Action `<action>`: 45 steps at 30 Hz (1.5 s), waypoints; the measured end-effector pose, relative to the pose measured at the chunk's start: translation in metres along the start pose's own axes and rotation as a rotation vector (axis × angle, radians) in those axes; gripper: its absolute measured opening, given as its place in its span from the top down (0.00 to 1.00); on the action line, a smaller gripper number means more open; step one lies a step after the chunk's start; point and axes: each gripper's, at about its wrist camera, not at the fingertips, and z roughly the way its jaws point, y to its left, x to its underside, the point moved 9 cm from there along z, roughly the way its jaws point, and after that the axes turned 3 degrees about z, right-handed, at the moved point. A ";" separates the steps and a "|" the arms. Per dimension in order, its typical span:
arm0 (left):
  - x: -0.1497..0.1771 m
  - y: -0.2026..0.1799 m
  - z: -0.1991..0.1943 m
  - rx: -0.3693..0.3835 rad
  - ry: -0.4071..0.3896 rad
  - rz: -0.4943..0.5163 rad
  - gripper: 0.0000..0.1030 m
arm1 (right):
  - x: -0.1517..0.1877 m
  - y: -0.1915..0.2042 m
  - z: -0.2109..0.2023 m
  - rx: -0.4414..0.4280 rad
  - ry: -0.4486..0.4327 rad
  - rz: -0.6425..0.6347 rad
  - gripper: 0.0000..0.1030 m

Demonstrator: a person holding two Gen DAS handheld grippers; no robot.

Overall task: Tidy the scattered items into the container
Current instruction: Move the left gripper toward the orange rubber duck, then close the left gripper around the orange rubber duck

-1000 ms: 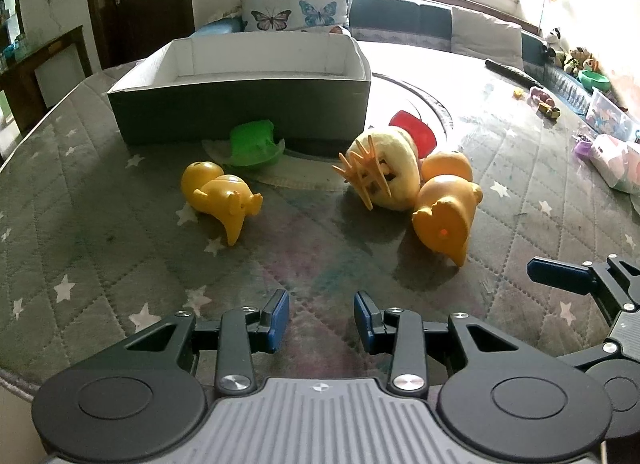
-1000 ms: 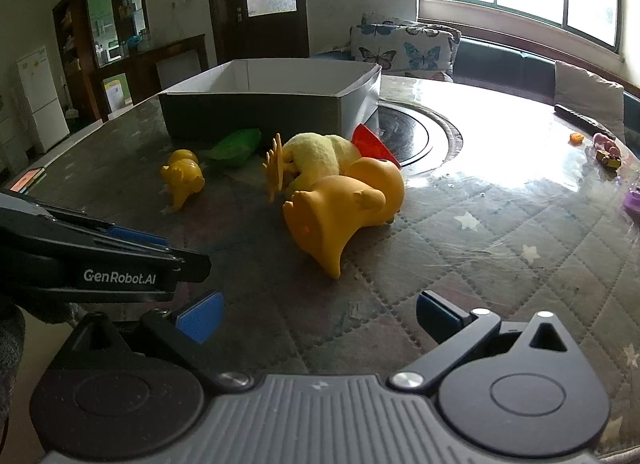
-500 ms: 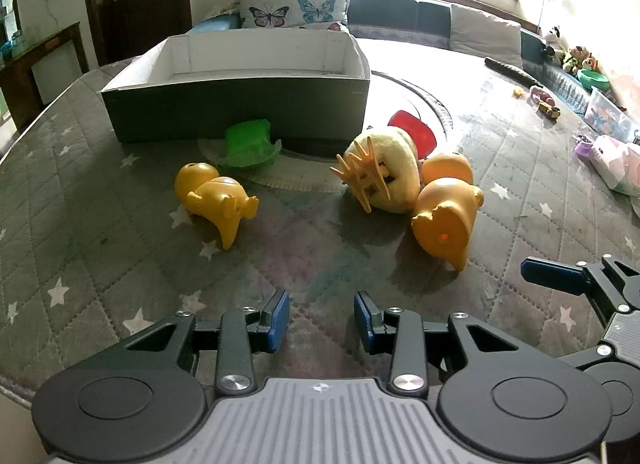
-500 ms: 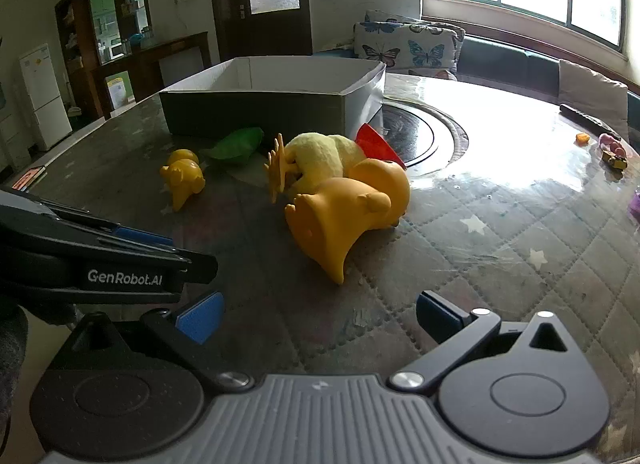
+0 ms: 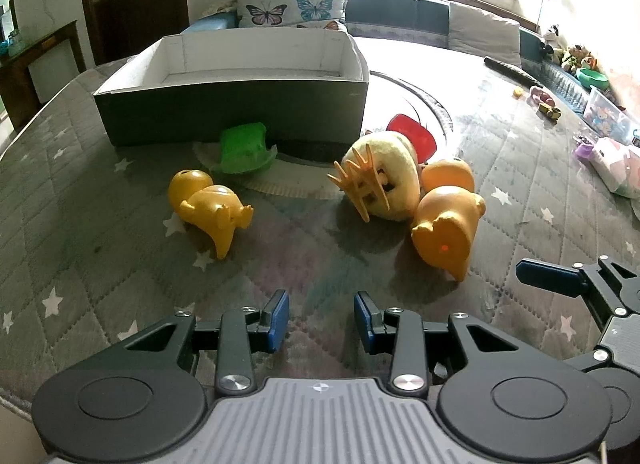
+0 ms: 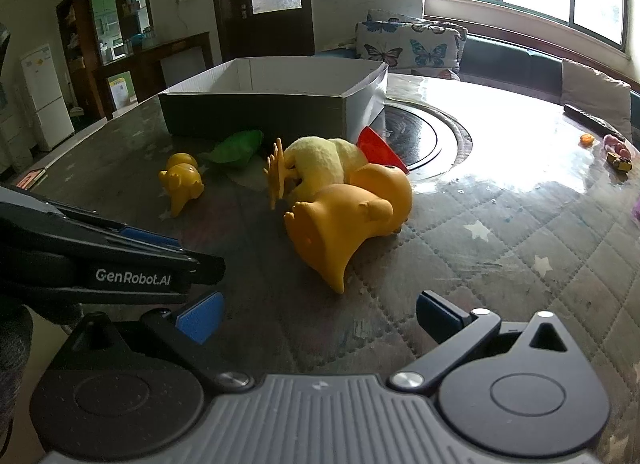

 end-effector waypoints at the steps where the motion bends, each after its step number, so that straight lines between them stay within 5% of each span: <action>1: -0.001 0.000 0.000 0.001 -0.001 0.000 0.63 | -0.001 0.000 0.001 0.000 -0.001 -0.001 0.00; 32: -0.027 -0.008 0.007 0.063 0.014 -0.004 0.63 | -0.017 -0.013 0.014 -0.003 -0.003 0.018 0.01; 45: -0.034 -0.018 0.000 0.113 0.009 -0.007 0.63 | -0.019 -0.026 0.017 0.030 0.007 0.036 0.10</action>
